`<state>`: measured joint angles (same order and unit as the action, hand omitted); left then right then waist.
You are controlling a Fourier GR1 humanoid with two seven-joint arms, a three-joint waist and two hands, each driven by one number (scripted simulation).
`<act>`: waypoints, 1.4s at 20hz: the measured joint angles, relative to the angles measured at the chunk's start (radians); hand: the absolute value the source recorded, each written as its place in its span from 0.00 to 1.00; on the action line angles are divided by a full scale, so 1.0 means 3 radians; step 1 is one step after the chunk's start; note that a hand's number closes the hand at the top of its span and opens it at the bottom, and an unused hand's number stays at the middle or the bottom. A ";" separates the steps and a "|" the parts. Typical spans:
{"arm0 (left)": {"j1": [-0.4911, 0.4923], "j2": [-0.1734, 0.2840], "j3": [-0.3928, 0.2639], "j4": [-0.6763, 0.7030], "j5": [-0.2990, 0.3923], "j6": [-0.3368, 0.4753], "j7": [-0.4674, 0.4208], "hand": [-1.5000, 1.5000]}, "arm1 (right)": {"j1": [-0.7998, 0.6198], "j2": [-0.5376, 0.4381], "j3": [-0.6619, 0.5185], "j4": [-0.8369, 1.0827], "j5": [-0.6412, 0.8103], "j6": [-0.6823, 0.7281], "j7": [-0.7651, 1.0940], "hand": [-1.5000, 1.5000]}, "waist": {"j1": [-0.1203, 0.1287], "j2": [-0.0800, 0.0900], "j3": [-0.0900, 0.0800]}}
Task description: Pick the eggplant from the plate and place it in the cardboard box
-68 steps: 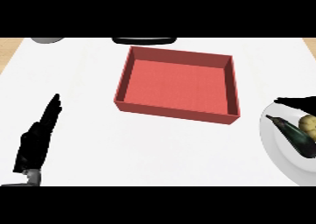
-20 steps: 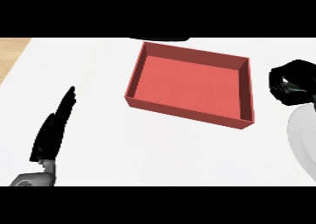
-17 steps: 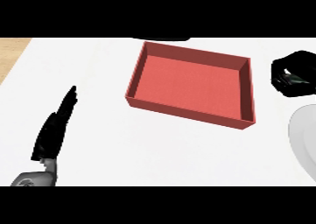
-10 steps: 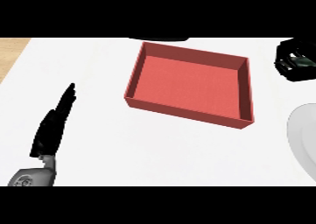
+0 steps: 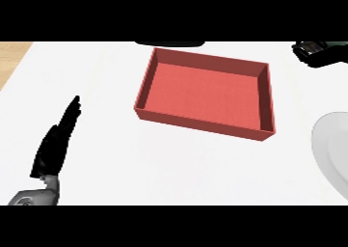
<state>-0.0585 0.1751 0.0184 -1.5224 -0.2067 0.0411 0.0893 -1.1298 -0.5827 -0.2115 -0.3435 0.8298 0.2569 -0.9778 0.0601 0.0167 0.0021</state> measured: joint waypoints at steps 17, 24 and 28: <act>0.0153 0.0034 0.0093 -0.0096 0.0039 -0.0025 0.0040 0.50 | -0.0714 0.0689 0.0223 -0.0052 -0.0297 0.0432 0.0590 1.00 | -0.0127 -0.0049 -0.0009; 0.0142 0.0052 0.0137 -0.0113 0.0071 -0.0065 0.0052 0.50 | -0.0695 0.1226 0.0438 -0.0082 -0.0190 0.0362 0.0900 1.00 | -0.0133 -0.0045 -0.0008; 0.0129 0.0024 0.0118 -0.0119 0.0037 -0.0045 0.0052 0.50 | -0.0641 0.1431 0.0545 -0.0047 -0.0080 0.0256 0.1047 1.00 | -0.0129 -0.0041 -0.0009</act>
<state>-0.0198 0.1822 0.0538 -1.5581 -0.1955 0.0277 0.1049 -1.3221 -0.1532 -0.0481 -0.3575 0.8059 0.3336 -0.6638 0.0215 0.0046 -0.0005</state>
